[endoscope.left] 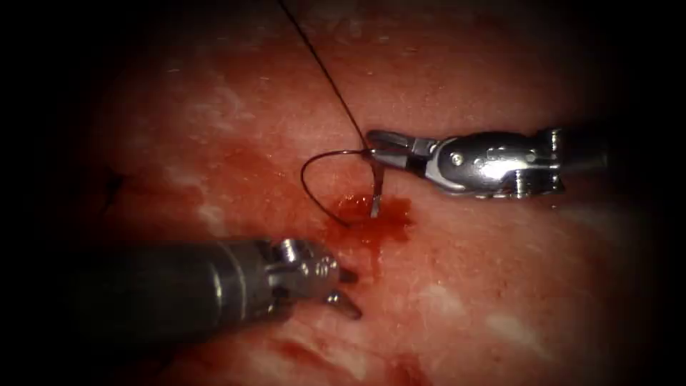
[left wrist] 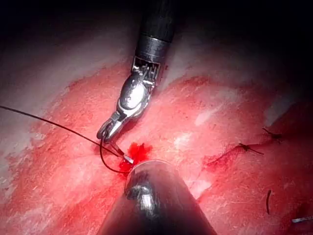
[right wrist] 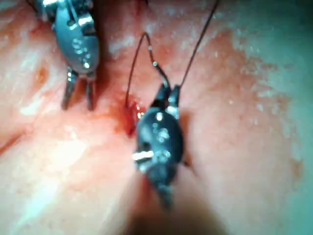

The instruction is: Wound Closure

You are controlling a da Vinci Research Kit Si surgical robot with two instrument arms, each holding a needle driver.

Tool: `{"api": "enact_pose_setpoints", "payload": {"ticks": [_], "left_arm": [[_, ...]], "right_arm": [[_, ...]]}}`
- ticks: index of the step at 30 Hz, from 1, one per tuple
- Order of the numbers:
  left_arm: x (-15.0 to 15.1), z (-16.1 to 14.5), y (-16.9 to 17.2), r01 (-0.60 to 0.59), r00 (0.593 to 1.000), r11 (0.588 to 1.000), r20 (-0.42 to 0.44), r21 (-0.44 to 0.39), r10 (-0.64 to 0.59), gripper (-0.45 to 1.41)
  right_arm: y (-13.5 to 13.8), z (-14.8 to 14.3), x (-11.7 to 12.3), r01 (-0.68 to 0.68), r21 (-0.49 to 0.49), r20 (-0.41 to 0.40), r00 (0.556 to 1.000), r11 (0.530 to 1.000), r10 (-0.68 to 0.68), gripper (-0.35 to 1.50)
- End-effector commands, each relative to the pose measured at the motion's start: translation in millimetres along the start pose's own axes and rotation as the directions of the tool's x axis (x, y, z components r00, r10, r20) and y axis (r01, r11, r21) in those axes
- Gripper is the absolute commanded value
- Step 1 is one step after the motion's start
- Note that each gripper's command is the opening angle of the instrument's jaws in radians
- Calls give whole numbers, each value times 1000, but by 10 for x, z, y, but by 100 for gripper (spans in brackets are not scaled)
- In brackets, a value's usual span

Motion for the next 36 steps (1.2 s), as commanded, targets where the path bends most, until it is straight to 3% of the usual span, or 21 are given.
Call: {"api": "enact_pose_setpoints", "payload": {"ticks": [1, 17, 36], "left_arm": [[0, 13, -1, -2, 1000, 1000, 1, -4, 2, 20], [-7, 26, -7, -19, 1000, 1000, 1, -13, 19, 19], [-9, 34, -14, -18, 1000, 1000, 2, -13, 18, 17]], "right_arm": [[-6, 5, -2, -18, 1, -4, 1000, 1000, 18, -35], [12, -6, 6, -196, 1, -30, 980, 981, 196, -35], [19, -5, 3, -400, 9, -4, 916, 916, 400, -35]]}}
